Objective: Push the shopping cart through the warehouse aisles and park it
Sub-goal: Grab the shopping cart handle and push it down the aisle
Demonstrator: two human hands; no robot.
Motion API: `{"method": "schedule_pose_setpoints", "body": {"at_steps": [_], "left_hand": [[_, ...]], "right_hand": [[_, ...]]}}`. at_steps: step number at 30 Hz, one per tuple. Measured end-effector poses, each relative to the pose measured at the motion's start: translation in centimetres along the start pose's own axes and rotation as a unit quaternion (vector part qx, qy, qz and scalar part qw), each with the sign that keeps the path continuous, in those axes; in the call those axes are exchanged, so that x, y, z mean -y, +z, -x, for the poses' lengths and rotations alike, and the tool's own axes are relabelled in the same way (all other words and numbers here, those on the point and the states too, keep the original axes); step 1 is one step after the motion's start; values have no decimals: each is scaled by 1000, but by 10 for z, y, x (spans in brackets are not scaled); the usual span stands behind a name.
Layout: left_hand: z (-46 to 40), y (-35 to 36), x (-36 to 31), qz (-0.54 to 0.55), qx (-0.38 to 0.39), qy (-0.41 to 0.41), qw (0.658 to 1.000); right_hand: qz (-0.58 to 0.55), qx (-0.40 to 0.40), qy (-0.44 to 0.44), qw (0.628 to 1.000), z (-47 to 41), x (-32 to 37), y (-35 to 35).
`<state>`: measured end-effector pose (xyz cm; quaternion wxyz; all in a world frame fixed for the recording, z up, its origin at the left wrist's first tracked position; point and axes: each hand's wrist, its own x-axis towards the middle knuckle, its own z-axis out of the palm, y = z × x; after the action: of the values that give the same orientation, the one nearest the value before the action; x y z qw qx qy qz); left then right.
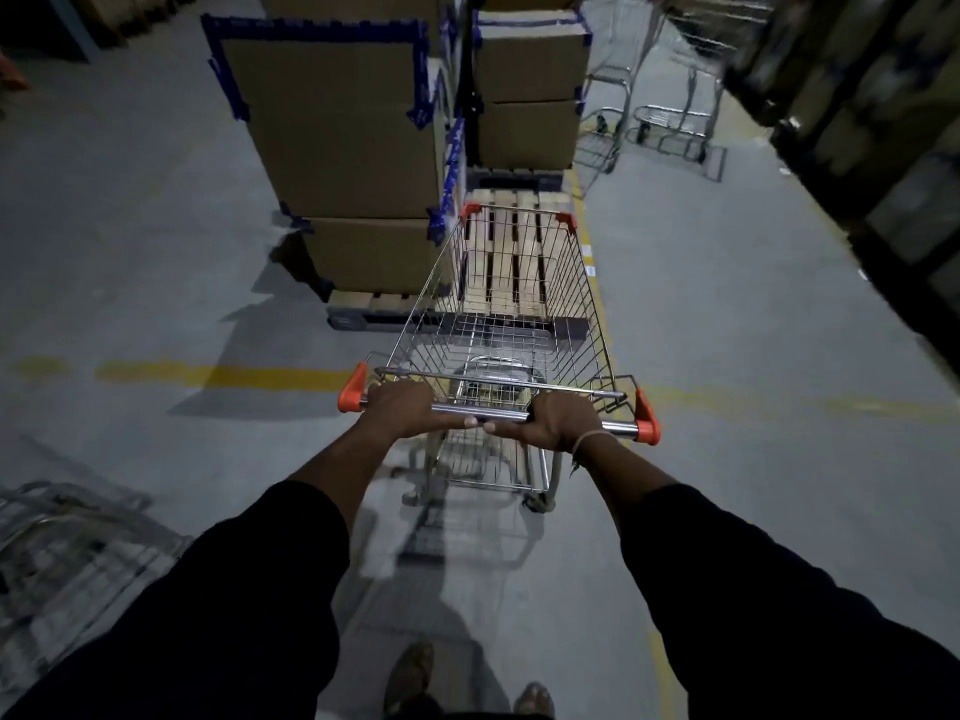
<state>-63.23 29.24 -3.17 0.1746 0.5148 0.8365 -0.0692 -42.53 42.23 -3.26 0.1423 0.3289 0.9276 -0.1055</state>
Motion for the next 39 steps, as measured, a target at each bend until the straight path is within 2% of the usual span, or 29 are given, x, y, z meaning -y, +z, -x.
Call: {"method": "schedule_pose_setpoints", "body": {"at_steps": [7,17,39], "left_hand": [[-13,-9,-14,-33,24,78,996],[-35,-9,-43,-87,-2,191,978],[-44,-2,-179,-159,-20,395,905]], "right_hand": [[-49,-31,70,996,22,-6,11],[-53,-54,172,982,58,-15,27],[-101,-99,376,916,165,-58,59]]}}
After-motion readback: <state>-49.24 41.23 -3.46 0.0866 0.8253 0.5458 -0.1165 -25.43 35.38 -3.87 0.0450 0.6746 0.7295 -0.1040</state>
